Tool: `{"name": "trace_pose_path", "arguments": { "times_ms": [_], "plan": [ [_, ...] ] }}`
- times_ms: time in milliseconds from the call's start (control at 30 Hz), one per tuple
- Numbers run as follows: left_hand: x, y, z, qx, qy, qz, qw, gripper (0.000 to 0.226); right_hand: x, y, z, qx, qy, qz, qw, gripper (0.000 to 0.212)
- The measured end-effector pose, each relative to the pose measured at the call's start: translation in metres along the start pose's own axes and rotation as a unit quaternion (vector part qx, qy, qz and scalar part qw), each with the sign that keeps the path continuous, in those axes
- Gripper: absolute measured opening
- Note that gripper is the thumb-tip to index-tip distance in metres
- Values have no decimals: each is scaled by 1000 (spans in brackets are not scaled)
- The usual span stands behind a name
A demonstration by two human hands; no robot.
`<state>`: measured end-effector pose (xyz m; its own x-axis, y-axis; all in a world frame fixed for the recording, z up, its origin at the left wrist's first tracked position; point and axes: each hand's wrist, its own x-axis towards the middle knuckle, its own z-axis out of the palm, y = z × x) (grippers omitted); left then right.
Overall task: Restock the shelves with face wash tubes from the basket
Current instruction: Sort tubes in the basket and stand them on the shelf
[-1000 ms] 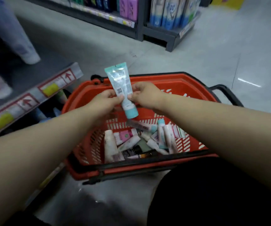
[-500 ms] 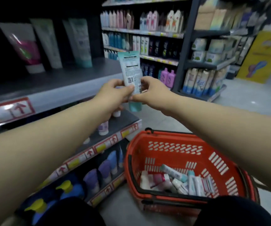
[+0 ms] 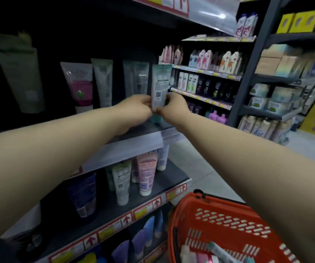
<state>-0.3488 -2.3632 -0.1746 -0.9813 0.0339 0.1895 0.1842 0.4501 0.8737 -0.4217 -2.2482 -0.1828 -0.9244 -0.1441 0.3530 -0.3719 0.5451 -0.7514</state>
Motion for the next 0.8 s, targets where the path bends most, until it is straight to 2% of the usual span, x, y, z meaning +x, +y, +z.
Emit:
{"name": "trace_pose_path", "arguments": {
  "times_ms": [167,267,300,433,500,567,667,800],
  "plan": [
    [25,-16,-6,71,6,-32,997,55,40,5,28,-53,-24,31,998,43],
    [31,-19,-10,98,0,-36,994,73,47,4,31,-63,-25,31,997,42],
    [29,-17,-11,118,-2,-43,992,72,44,4,29,-69,-28,34,997,41],
    [8,1,-10,214,6,-64,975,53,20,1,2,-143,-41,21,989,33],
    [-5,9,-4,261,8,-50,964,50,0,-2,-19,-170,-33,-18,985,48],
    [-21,20,4,305,4,-31,952,51,-26,-4,-39,-220,-52,-62,972,53],
    [-46,37,23,352,-21,-13,936,60,-72,0,-67,-308,-109,-117,938,45],
    [-82,54,61,407,-66,17,911,62,-135,15,-104,-404,-166,-137,889,57]
  ]
}}
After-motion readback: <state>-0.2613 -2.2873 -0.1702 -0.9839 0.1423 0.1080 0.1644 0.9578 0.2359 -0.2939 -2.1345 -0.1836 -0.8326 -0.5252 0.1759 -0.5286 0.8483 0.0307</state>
